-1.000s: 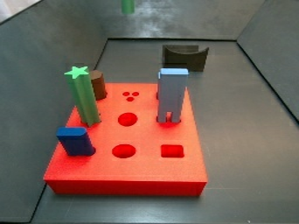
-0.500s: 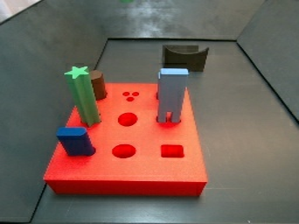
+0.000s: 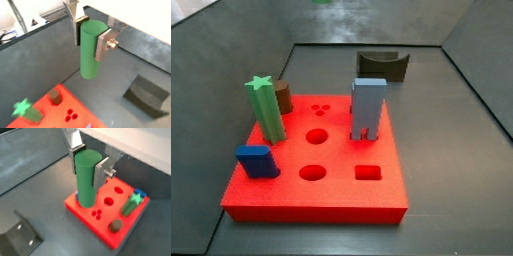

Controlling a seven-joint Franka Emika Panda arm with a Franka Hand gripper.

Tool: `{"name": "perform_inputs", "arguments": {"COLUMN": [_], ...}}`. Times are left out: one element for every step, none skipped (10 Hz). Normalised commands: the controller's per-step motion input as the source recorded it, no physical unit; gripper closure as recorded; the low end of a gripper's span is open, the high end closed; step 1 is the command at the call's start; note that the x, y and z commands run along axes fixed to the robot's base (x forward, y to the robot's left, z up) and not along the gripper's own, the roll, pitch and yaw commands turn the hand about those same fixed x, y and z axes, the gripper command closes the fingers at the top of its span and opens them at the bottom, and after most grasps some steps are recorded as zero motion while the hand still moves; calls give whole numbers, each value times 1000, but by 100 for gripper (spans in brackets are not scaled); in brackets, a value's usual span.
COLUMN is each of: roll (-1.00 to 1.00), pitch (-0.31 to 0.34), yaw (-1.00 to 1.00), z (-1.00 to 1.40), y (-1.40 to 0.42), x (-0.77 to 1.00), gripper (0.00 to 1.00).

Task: Pick up the round object. Move up. Move to above the board. Insert the round object.
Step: Move to above the board, then insert the round object.

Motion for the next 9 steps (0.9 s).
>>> {"name": "perform_inputs", "arguments": {"roll": [-6,4,12,21,26,0,-4,-110,-40], "pitch": [126,133,137,122,104,21,0,0,-11], "yaw": [0,7,7,5,5,66,3,-943,-1000], "z": [226,217,151,76,56,-440,-429,-540,-500], "y": [-1000,-943,-651,-316,-207,200,54,0,0], "x": [313,315,246,158,120,31,0,0,0], "gripper": [100,100,100,100,100,100,100,100,100]}}
